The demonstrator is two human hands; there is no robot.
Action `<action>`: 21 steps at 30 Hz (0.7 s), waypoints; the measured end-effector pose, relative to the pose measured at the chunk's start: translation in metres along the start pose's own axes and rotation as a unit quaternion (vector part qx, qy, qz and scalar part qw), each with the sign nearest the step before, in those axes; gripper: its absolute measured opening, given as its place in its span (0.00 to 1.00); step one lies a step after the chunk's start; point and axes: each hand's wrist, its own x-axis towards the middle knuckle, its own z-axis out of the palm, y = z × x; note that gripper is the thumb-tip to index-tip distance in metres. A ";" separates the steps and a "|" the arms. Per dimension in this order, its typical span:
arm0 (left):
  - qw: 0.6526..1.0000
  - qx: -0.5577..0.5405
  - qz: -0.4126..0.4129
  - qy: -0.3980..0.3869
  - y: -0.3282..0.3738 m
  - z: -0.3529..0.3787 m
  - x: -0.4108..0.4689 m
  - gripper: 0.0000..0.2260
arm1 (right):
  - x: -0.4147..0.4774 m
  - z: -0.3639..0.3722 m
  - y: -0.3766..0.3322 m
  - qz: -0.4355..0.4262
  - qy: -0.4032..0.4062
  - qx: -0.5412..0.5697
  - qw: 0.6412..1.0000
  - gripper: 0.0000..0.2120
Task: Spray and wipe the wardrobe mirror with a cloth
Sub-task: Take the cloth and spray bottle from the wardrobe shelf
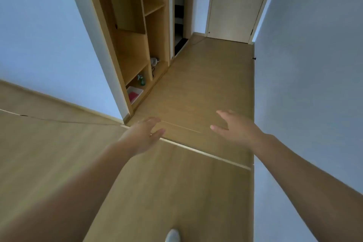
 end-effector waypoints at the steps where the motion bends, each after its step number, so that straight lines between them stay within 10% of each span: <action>1: 1.000 -0.005 -0.002 -0.004 -0.006 -0.003 0.019 0.24 | 0.018 -0.002 0.002 0.000 -0.001 0.001 1.000 0.34; 21: 0.999 0.016 -0.024 -0.029 -0.016 0.025 0.302 0.23 | 0.270 -0.053 0.118 -0.007 -0.048 -0.016 0.999 0.33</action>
